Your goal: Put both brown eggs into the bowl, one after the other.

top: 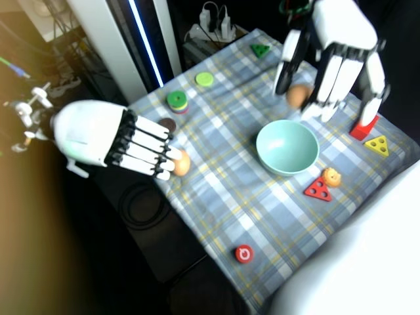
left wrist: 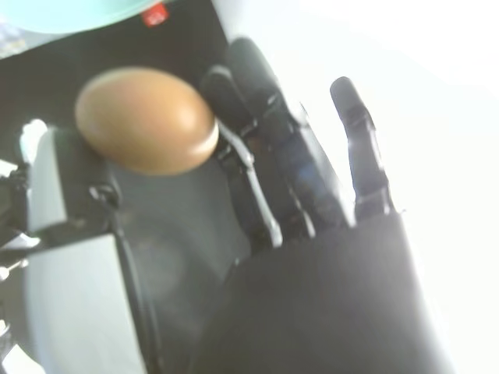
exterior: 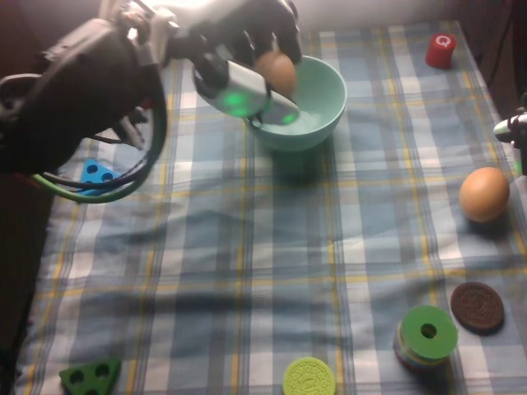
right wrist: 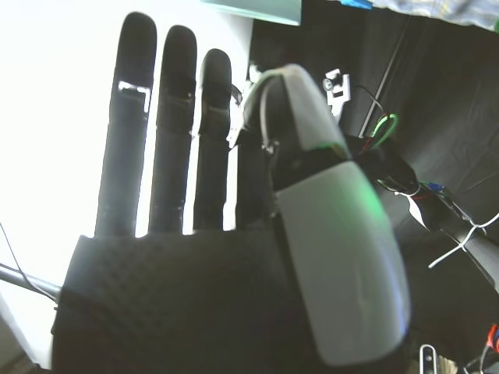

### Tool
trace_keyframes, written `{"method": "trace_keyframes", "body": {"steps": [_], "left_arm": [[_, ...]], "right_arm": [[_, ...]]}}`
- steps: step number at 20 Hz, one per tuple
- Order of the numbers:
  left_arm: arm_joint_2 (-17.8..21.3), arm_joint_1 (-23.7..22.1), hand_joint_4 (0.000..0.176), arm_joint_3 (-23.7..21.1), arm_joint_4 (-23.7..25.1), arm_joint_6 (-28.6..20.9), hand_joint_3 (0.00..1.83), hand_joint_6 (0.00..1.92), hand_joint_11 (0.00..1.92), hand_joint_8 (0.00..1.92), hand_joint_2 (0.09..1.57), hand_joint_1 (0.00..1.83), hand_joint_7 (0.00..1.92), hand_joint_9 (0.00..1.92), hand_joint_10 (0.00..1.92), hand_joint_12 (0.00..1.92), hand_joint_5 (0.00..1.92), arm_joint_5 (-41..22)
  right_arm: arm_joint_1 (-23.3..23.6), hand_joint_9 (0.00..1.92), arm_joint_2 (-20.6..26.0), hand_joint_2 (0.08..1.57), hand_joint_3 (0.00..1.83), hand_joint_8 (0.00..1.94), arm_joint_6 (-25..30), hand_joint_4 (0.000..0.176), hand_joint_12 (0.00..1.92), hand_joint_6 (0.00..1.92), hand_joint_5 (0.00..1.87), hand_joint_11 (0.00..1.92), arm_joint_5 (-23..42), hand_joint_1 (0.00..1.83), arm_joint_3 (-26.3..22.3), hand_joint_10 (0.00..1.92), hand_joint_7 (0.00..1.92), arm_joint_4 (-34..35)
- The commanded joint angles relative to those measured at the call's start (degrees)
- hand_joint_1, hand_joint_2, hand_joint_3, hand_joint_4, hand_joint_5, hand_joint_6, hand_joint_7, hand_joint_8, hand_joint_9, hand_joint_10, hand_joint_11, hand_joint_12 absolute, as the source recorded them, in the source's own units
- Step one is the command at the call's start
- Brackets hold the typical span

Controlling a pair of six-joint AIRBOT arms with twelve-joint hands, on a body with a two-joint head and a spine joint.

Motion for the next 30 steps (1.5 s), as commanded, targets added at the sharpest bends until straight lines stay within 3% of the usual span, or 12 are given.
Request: {"method": "trace_keyframes", "body": {"steps": [1,3,5,10,13,16,17,18,23,25,27,30], "left_arm": [[-0.2,-1.3,0.0,0.8,0.5,-0.3,0.02,0.4,0.1,0.7,1.07,1.3,1.13,1.1,0.02,0.75,0.74,-5.1],[-1.7,-1.6,0.0,2.7,-0.7,-0.3,0.0,0.11,0.1,0.28,1.03,1.09,1.06,1.04,0.0,0.98,0.74,-3.5],[-2.4,-1.6,0.143,3.7,-1.7,-0.3,0.01,0.0,0.01,0.0,1.09,0.64,0.68,0.77,0.0,1.24,0.27,-3.2],[-2.3,-1.1,0.174,3.4,-2.0,-0.3,0.0,0.0,0.0,0.0,1.02,0.79,0.49,0.6,0.0,1.19,0.17,-3.6],[-0.6,0.1,0.151,1.1,-1.4,-1.2,0.0,0.0,0.0,0.0,1.02,0.81,0.48,0.57,0.0,1.2,0.19,-6.1],[3.0,3.1,0.176,-3.2,3.7,-9.9,0.0,0.01,0.0,0.0,0.93,0.89,0.49,0.54,0.0,1.1,0.2,-11.6],[4.5,4.2,0.162,-4.9,5.5,-13.0,0.0,0.0,0.0,0.0,0.92,0.93,0.49,0.53,0.0,1.07,0.23,-13.8],[6.6,5.6,0.163,-7.3,8.2,-17.0,0.0,0.0,0.0,0.0,0.91,0.9,0.5,0.53,0.01,1.06,0.21,-16.8],[16.1,13.0,0.163,-16.6,15.3,-27.4,0.01,0.0,0.0,0.0,1.02,0.42,0.4,0.48,0.0,0.84,0.13,-27.9],[18.9,16.1,0.175,-19.2,16.5,-30.1,0.0,0.0,0.0,0.0,0.92,0.67,0.34,0.39,0.0,0.48,0.08,-31.7],[21.1,18.6,0.099,-21.1,16.5,-30.9,0.0,0.01,0.0,0.0,0.85,0.85,0.34,0.39,0.0,0.71,0.22,-34.8],[22.5,20.2,0.111,-22.0,15.3,-30.9,0.0,0.0,0.0,0.01,0.86,0.83,0.38,0.47,0.02,0.62,0.22,-36.3]], "right_arm": [[1.0,0.97,0.1,1.26,0.0,0.0,0.3,0.0,0.33,1.37,0.71,0.9,6.9,1.07,0.3,0.01,0.86,1.0],[1.2,0.98,-0.1,1.26,0.0,0.0,0.3,0.0,0.33,1.38,0.71,0.91,6.9,1.05,0.5,0.01,0.86,0.8],[1.3,0.97,-0.2,1.28,0.0,0.0,0.3,0.0,0.35,1.41,0.69,0.89,6.9,1.04,0.7,0.0,0.83,0.7],[1.3,0.96,-0.2,1.27,0.0,0.0,0.4,0.0,0.48,1.4,0.69,0.83,6.9,1.06,0.6,0.01,0.82,0.7],[1.3,0.97,-0.3,1.27,0.0,0.0,0.4,0.0,0.48,1.38,0.7,0.84,6.9,1.08,0.6,0.01,0.82,0.7],[1.3,0.93,-0.3,1.28,0.01,0.01,0.4,0.0,0.43,1.42,0.68,0.8,6.9,1.02,0.6,0.0,0.81,0.7],[1.3,0.73,-0.3,1.31,0.0,0.0,0.4,0.0,0.32,0.58,0.58,0.63,6.8,0.86,0.7,0.0,0.72,0.7],[1.4,0.63,-0.3,1.28,0.0,0.01,0.4,0.0,0.27,0.19,0.6,0.56,6.3,0.83,0.8,0.01,0.64,0.7],[4.1,0.43,-0.3,1.13,0.0,0.0,0.6,0.0,0.35,0.0,0.52,0.28,0.7,0.87,2.6,0.0,0.46,-1.2],[6.1,0.37,-0.4,1.1,0.0,0.0,0.6,0.0,0.54,0.0,0.47,0.18,-2.8,0.86,3.3,0.0,0.39,-3.1],[8.2,0.34,-0.7,1.07,0.0,0.0,1.2,0.0,0.86,0.0,0.46,0.04,-7.0,0.89,4.4,0.0,0.37,-5.5],[9.2,0.4,-1.5,1.05,0.0,0.01,5.8,0.04,1.0,0.0,0.42,0.01,-10.8,0.95,6.6,0.01,0.42,-8.9]]}}
